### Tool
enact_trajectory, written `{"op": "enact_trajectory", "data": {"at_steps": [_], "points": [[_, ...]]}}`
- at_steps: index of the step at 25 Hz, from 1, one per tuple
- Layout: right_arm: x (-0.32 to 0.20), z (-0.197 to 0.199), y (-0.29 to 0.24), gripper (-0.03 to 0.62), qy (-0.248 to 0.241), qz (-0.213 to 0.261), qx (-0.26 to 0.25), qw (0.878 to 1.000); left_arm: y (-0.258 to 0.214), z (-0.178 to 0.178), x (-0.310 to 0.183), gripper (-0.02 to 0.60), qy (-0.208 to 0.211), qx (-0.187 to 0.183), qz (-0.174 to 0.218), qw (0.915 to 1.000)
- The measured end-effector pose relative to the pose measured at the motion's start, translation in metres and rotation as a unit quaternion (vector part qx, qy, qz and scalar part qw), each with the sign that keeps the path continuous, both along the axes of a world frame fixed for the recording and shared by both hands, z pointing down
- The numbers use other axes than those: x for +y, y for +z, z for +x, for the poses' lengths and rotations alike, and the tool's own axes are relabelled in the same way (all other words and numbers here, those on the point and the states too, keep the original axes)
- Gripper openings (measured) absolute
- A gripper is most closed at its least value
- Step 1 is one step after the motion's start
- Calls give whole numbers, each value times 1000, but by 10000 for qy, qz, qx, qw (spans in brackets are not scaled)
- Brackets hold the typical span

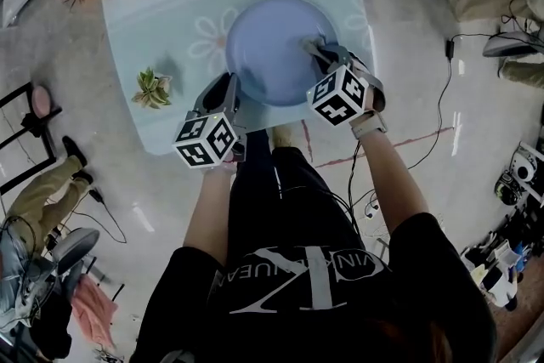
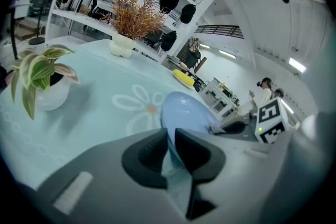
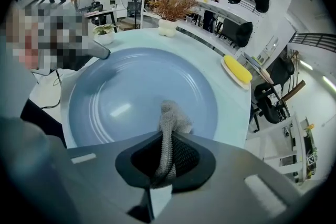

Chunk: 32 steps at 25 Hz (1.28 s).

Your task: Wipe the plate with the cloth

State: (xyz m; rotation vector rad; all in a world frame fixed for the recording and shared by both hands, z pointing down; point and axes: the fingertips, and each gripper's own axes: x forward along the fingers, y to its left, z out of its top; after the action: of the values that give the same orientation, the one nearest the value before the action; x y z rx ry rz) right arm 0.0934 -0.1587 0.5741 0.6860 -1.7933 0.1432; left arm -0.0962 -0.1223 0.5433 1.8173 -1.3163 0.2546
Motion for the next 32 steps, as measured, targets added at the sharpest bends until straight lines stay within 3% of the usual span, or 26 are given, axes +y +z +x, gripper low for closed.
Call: {"op": "enact_trajectory", "data": {"at_steps": [10, 20, 32], "points": [[40, -23, 1, 31, -280, -424, -154, 9986, 0, 0, 3, 0, -175, 115, 15, 9998], [67, -63, 2, 32, -861, -796, -267, 9927, 1, -1, 3, 0, -267, 204, 16, 9994], [61, -119, 0, 34, -1343, -876, -603, 9852, 1, -2, 2, 0, -283, 274, 1, 9992]]}}
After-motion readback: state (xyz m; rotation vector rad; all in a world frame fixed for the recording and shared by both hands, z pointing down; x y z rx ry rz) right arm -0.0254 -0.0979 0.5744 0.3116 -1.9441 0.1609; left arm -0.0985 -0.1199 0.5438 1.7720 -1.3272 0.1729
